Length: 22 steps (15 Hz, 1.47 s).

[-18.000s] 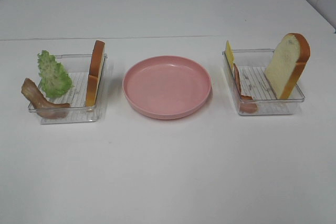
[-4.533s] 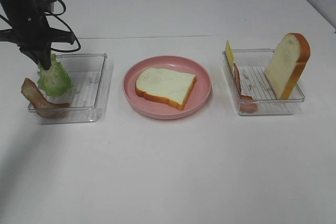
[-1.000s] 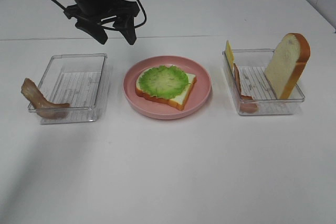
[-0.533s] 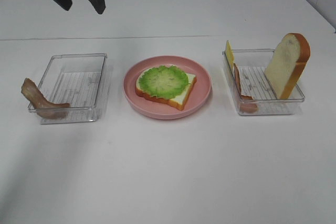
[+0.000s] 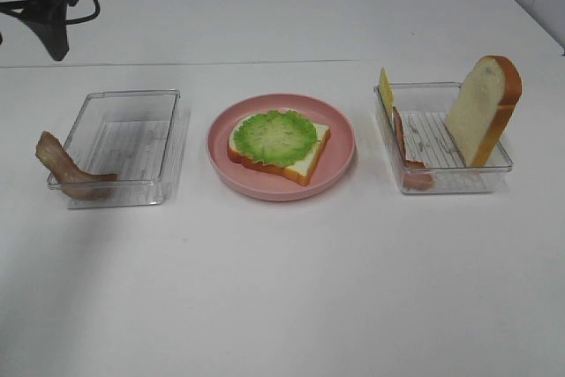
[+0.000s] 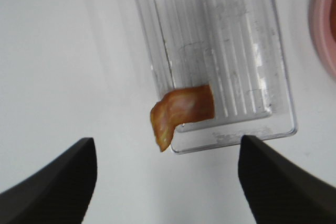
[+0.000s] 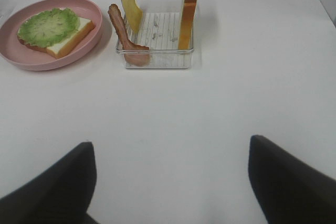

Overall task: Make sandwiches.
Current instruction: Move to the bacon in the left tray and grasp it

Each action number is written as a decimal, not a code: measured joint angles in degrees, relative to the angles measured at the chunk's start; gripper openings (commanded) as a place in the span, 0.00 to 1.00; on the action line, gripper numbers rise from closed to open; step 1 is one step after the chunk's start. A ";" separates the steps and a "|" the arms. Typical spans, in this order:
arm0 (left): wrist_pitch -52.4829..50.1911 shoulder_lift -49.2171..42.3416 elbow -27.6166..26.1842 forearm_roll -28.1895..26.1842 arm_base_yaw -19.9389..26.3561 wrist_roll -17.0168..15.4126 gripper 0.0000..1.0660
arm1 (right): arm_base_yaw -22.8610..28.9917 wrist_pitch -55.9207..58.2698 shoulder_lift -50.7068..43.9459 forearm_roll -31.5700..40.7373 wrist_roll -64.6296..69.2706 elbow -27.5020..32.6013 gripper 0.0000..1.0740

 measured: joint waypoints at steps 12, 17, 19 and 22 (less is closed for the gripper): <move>-4.01 3.72 9.97 -1.26 1.49 -2.75 0.67 | 0.00 0.00 0.00 0.00 0.00 0.00 0.71; -4.13 8.08 9.97 -1.60 1.49 -2.75 0.67 | 0.00 0.00 0.00 0.00 0.00 0.00 0.71; -4.93 9.68 9.97 -1.26 1.49 -2.75 0.66 | 0.00 0.00 0.00 0.00 0.00 0.00 0.71; -6.82 9.74 9.97 -1.60 1.49 -2.75 0.50 | 0.00 0.00 0.00 0.00 0.00 0.00 0.71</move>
